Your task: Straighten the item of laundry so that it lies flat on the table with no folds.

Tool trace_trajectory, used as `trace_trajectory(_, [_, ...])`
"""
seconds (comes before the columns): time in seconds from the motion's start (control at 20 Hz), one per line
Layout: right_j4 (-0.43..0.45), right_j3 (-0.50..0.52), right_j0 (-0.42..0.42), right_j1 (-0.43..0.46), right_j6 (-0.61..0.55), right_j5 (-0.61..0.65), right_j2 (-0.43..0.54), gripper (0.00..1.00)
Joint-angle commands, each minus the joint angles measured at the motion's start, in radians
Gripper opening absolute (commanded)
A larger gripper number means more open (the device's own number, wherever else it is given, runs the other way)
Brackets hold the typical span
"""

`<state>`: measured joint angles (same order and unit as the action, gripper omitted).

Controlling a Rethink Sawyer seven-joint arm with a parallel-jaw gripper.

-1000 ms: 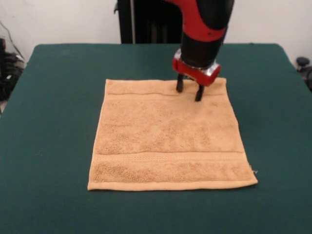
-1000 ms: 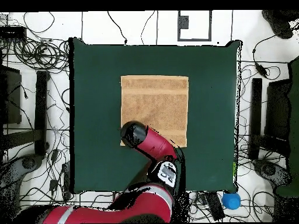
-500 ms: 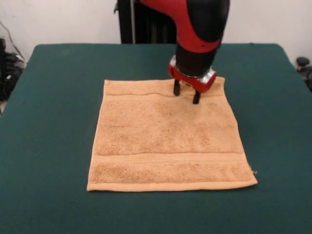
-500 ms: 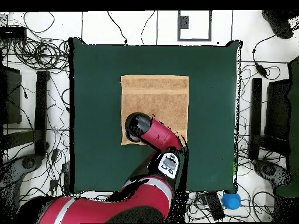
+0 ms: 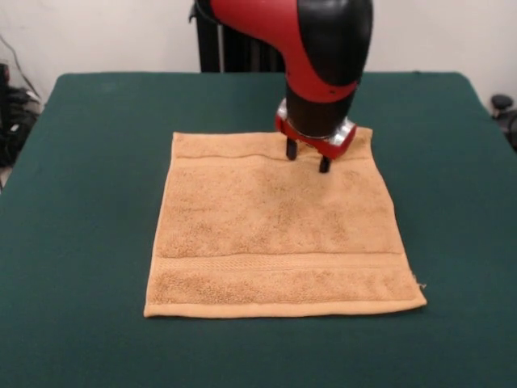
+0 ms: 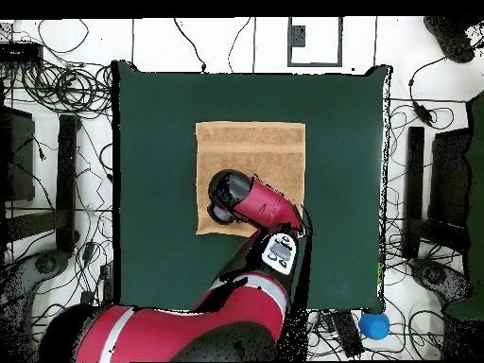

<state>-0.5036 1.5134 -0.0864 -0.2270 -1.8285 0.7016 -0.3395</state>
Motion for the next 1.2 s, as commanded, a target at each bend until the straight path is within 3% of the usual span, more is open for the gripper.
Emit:
trace_trajectory(0.05, [0.055, -0.176, 0.045, 0.077, -0.153, -0.069, -0.006, 1.00])
trace_trajectory(0.35, [0.093, -0.174, 0.036, -0.026, -0.185, 0.127, -0.026, 1.00])
trace_trajectory(1.2, [0.097, -0.144, 0.059, -0.061, -0.168, 0.155, 0.023, 1.00])
